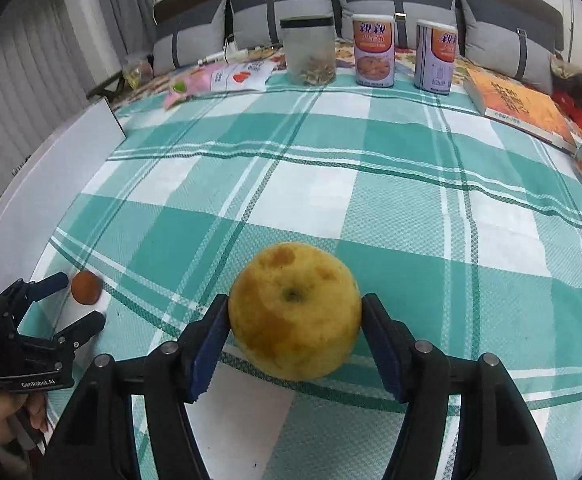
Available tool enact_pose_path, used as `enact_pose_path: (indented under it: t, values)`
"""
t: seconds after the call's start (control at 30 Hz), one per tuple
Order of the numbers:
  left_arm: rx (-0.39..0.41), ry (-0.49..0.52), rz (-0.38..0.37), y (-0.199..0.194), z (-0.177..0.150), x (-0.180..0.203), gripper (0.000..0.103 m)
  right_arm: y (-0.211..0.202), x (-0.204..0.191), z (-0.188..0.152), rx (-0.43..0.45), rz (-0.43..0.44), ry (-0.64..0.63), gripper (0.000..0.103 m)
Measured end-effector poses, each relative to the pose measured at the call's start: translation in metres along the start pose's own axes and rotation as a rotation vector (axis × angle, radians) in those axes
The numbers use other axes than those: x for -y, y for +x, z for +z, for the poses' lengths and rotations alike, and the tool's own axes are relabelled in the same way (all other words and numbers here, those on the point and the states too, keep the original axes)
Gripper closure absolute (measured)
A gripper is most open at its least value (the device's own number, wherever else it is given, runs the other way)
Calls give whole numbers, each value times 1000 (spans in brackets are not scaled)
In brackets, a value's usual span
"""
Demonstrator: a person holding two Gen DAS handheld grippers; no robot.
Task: Organize fruits
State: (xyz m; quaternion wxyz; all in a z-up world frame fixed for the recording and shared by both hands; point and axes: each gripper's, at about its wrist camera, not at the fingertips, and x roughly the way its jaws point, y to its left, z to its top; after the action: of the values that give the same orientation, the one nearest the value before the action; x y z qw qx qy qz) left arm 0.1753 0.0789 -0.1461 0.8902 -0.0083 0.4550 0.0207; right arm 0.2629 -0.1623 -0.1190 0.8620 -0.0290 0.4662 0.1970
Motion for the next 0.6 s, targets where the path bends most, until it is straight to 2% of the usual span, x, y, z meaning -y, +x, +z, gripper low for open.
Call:
enact_pose_path:
  t: [0.1, 0.17, 0.23, 0.33, 0.4, 0.43, 0.5, 0.53, 0.6]
  values:
    - [-26, 9, -33, 0, 2, -3, 4, 1, 5, 6, -41, 5, 51, 35]
    - [-99, 33, -66, -6, 2, -8, 4, -12, 5, 7, -38, 20, 77, 19]
    - [-145, -7, -105, -18, -8, -21, 4, -33, 3, -1, -9, 20, 77, 6]
    - [-131, -84, -153, -39, -31, -41, 4, -56, -1, -37, -2, -37, 78, 5]
    - [-109, -91, -131, -43, -40, -38, 4, -61, -8, -72, 7, -87, 74, 5]
    - [-95, -73, -94, -43, -42, -30, 4, -60, -12, -83, 9, -103, 69, 5]
    - [-90, -12, -28, -38, -44, -15, 2, -55, -18, -99, 9, -145, 45, 5]
    - [-63, 27, -2, -38, -47, -7, 2, -52, -20, -105, 9, -171, 29, 5]
    - [-7, 19, -22, -39, -53, -9, 1, -50, -16, -112, 18, -194, 38, 5]
